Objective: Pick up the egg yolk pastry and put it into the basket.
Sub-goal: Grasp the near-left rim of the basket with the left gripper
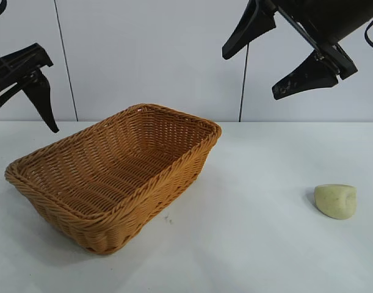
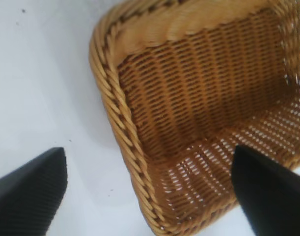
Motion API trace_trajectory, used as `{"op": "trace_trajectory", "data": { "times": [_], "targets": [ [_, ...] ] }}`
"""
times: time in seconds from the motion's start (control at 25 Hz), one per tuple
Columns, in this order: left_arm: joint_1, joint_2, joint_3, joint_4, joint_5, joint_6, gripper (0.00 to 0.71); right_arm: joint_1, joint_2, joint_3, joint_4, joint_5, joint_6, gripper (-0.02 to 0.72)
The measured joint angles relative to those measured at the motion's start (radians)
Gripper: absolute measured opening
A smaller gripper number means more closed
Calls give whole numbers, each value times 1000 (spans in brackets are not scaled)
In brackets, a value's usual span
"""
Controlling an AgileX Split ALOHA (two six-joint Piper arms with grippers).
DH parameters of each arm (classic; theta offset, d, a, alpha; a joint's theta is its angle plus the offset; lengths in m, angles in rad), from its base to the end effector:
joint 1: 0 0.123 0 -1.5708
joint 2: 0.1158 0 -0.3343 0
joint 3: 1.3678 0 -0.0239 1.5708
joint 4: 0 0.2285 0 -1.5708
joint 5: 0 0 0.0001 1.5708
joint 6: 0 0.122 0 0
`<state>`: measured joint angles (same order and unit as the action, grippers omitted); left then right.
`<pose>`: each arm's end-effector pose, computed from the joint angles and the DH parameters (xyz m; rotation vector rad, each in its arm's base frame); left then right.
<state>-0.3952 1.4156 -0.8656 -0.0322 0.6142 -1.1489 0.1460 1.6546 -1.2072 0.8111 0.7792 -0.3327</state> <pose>0.2388 -0.1021 0.2690 -1.0434 2.5553 -0.5102 0.3361 0.1123 0.3066 -0.0112 2.5437 0.8574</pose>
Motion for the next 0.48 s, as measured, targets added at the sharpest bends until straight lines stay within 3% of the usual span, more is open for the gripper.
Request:
{"op": "trace_trajectory", "data": {
  "times": [0.2,0.48],
  "targets": [
    [0,19,-1,2,-1,-33,696,0,0,0,0,0,0,662],
    [0,177,-48,0,2,-33,696,0,0,0,0,2,0,662]
  ]
}}
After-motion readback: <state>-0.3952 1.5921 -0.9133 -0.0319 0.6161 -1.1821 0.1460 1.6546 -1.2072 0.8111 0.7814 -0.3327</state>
